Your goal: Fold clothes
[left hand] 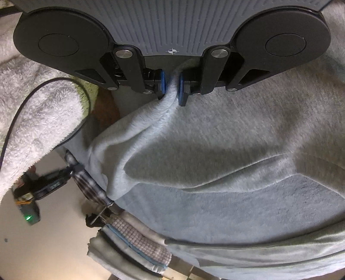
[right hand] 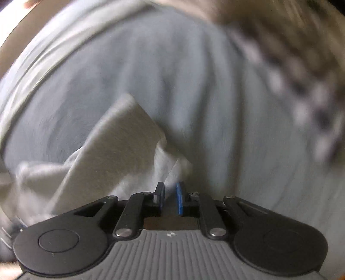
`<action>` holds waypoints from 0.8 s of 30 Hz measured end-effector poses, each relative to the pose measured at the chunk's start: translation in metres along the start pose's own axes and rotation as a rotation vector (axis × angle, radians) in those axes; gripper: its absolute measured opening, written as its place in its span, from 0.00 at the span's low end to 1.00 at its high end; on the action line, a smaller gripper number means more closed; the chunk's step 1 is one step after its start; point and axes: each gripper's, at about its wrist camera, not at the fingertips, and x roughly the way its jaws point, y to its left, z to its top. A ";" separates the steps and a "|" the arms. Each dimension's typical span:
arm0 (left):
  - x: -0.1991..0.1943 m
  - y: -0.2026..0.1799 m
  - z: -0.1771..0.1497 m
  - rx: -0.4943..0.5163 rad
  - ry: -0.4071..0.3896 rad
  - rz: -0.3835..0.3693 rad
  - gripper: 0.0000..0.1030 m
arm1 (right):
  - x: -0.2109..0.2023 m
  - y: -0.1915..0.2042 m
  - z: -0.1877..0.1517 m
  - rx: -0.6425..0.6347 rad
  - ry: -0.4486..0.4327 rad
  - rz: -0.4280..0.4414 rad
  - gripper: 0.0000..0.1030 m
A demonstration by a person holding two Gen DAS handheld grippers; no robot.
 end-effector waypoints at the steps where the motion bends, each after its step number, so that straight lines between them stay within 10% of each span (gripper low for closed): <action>1: 0.000 -0.001 -0.001 -0.007 -0.002 0.003 0.10 | -0.011 0.008 0.003 -0.099 -0.018 0.016 0.18; 7: 0.005 0.001 -0.003 -0.065 -0.015 0.011 0.16 | -0.039 0.056 0.047 -0.368 -0.127 0.281 0.35; 13: 0.008 -0.008 -0.003 -0.051 -0.024 0.040 0.23 | 0.024 0.166 0.088 -0.557 -0.059 0.531 0.39; 20: 0.013 -0.008 -0.005 -0.063 -0.033 0.067 0.23 | 0.097 0.228 0.084 -0.692 0.129 0.591 0.42; 24: 0.015 -0.005 -0.004 -0.074 -0.040 0.048 0.23 | 0.107 0.231 0.065 -0.728 0.138 0.555 0.17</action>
